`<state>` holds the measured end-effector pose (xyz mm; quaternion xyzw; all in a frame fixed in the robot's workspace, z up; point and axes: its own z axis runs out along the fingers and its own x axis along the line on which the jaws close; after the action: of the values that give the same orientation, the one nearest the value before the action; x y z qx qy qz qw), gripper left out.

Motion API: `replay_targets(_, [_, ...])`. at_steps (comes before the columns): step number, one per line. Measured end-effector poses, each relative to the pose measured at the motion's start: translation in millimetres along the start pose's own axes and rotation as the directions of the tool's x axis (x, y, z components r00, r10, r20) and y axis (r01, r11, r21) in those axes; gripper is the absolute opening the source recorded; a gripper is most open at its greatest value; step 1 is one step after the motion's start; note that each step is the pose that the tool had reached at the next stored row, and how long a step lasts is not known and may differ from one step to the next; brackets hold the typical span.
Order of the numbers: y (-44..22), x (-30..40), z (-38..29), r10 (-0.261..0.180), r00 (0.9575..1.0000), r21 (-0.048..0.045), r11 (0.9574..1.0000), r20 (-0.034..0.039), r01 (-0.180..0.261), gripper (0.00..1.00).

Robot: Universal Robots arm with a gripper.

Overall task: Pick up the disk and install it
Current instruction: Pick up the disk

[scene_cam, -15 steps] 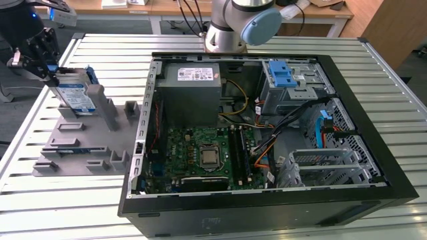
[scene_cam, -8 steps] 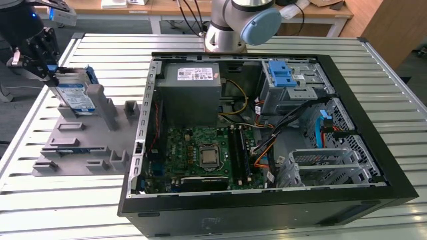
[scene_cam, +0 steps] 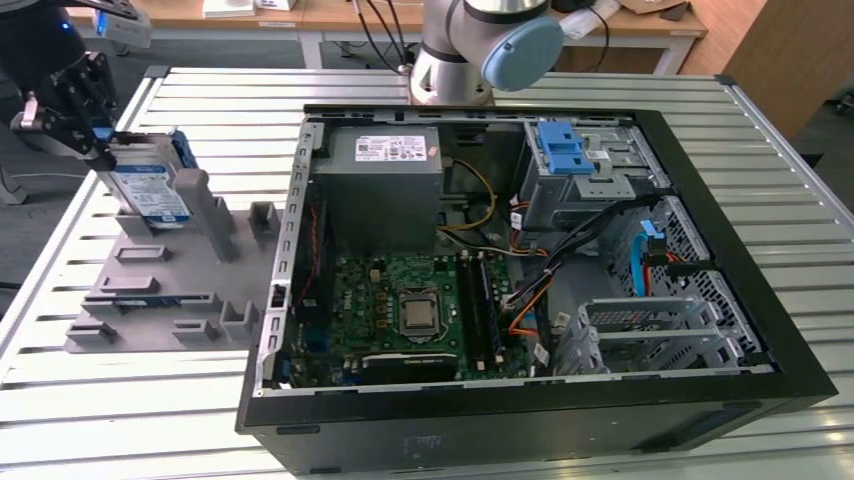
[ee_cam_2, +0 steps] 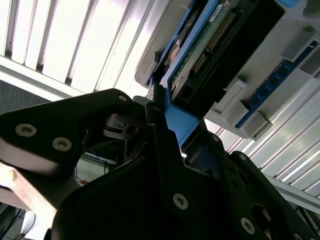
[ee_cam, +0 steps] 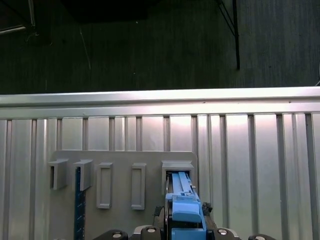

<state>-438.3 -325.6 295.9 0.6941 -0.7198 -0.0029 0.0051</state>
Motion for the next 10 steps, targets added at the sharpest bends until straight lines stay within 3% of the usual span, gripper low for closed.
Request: replay_targets(10, [0.1,0.0,-8.6,0.0,1.0,0.0,1.0,0.0,0.0,0.36])
